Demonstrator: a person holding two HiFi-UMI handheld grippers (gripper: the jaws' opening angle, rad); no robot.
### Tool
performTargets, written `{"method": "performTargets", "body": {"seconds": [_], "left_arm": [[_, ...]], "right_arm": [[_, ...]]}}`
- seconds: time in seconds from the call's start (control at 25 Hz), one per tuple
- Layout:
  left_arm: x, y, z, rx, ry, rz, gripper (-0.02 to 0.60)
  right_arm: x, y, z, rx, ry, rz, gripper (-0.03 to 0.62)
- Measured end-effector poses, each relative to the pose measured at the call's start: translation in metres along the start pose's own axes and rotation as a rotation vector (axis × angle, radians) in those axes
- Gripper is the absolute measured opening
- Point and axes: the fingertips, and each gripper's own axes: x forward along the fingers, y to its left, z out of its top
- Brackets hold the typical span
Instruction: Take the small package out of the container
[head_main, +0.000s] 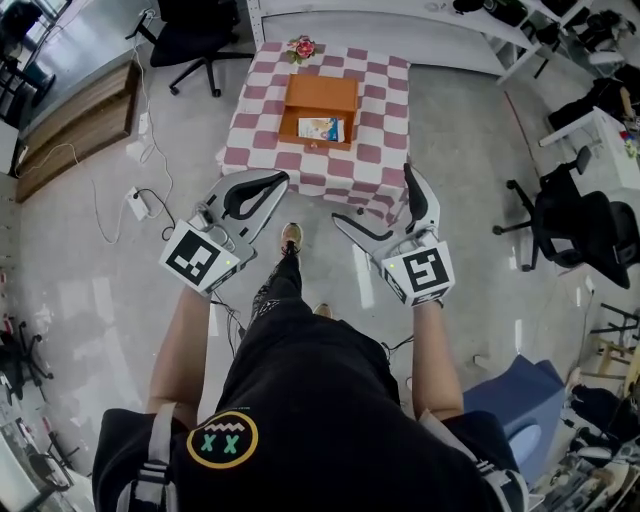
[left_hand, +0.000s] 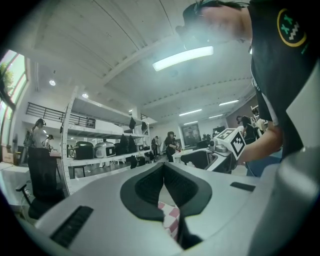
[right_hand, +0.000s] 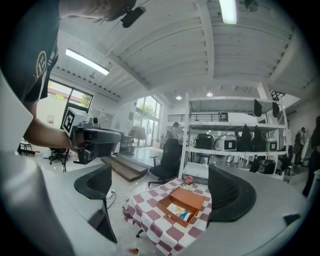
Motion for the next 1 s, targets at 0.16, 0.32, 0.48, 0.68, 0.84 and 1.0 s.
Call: {"method": "performTargets", "body": {"seconds": [0.16, 0.32, 0.48, 0.68, 0.84, 1.0], "left_arm": [[0.029, 0.048, -0.018, 0.004, -0.002, -0.032, 0.018], [0.057, 0.099, -0.03, -0.021, -0.017, -0.05, 0.018], [0.078, 0.143, -0.051, -0.03, -0.003, -0.061, 0.018], [0.094, 0.188, -0.074, -0.059, 0.016, -0.071, 0.018], [0.102, 0.216, -0.085, -0.094, 0.022, -0.07, 0.019], [0.109, 0.238, -0.096, -0.119, 0.032, -0.075, 0.019]], "right_arm": [[0.052, -0.031, -0.013, 0.023, 0.03, -0.022, 0.597], [0.105, -0.06, -0.029, 0.041, 0.081, -0.025, 0.597], [0.155, -0.088, -0.053, 0.092, 0.128, -0.027, 0.597], [0.211, -0.121, -0.099, 0.186, 0.217, -0.032, 0.597], [0.248, -0.139, -0.145, 0.274, 0.301, -0.027, 0.597], [0.28, -0.151, -0.191, 0.372, 0.386, -0.02, 0.597]]}}
